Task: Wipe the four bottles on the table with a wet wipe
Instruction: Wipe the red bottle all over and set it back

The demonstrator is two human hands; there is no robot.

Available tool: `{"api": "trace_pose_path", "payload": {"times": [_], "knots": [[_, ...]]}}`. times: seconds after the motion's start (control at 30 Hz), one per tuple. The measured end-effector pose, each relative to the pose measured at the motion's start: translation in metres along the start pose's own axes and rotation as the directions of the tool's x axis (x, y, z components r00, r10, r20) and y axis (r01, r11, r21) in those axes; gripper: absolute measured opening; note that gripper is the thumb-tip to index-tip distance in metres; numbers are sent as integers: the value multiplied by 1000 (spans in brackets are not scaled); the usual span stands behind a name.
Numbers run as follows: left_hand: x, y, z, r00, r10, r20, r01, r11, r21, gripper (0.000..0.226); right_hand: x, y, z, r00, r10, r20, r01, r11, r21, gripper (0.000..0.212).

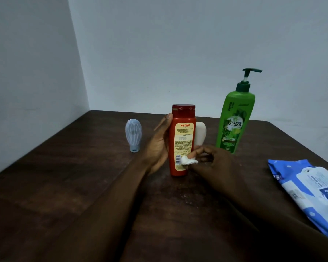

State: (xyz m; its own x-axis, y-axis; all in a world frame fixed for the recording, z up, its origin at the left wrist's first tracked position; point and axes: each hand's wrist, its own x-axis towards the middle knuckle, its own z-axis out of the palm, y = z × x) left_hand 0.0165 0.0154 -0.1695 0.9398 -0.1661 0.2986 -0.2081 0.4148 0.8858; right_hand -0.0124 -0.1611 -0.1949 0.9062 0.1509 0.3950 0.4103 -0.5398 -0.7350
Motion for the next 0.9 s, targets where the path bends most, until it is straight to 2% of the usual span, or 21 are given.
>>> {"api": "trace_pose_path", "payload": {"times": [0.13,0.27,0.37,0.53,0.9], "knots": [[5,2,-9,995,87,-50,-83,993,83,30,16,1,17,999,44,-11,-44,998,34,17],[10,2,-19,987,103,-125,-79,979,188,25,31,3,35,995,22,-96,-16,998,56,16],[14,-4,-27,980,70,-188,-23,971,240,30,42,4,46,992,45,-115,-39,998,57,16],[18,-15,-33,958,34,-284,91,904,417,39,55,6,59,987,67,-150,-58,996,62,12],[17,-23,-36,938,98,-333,93,853,513,35,60,6,66,983,68,-171,-61,997,46,10]]}}
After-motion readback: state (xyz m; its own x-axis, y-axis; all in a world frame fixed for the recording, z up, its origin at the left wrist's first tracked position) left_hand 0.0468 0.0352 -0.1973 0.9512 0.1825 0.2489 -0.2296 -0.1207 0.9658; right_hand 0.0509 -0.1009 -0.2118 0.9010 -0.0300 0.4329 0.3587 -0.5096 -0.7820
